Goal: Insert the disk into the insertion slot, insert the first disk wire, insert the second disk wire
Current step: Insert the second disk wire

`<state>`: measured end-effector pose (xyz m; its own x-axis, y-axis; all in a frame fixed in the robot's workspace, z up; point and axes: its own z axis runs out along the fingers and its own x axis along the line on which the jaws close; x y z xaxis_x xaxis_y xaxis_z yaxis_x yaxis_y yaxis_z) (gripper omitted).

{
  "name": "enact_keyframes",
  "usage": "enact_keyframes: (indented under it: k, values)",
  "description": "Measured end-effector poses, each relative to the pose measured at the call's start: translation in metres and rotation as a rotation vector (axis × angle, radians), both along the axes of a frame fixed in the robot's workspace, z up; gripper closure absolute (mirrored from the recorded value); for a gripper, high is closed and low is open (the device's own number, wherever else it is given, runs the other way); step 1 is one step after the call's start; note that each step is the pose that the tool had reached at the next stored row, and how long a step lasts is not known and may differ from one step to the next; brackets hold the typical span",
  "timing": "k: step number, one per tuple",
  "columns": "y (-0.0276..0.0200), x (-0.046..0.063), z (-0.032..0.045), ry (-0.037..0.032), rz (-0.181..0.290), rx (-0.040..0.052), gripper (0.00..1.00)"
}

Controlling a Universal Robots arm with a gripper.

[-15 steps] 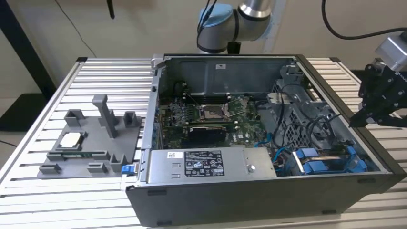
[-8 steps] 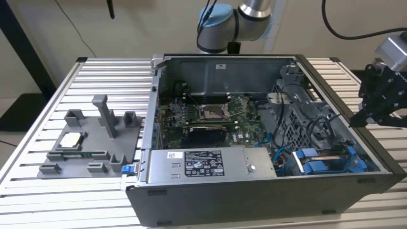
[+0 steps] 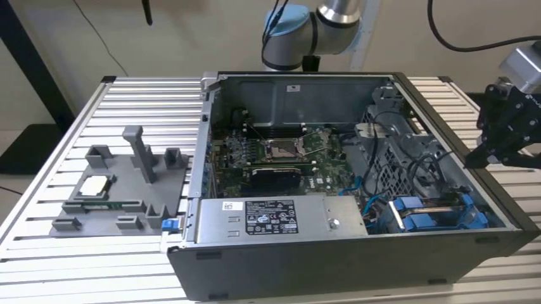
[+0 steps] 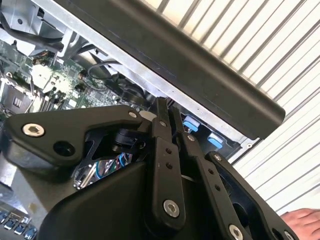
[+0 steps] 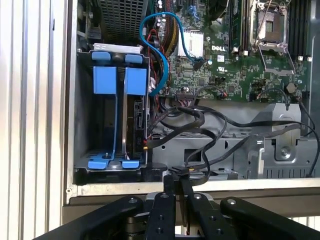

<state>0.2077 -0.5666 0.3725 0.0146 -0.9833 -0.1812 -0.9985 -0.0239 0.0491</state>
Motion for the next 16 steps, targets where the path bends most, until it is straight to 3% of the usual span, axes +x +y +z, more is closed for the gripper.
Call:
enact_keyframes:
  k: [16]
  values:
    - [0.0, -0.011, 0.0106, 0.0, 0.0, -0.0034, 0.84]
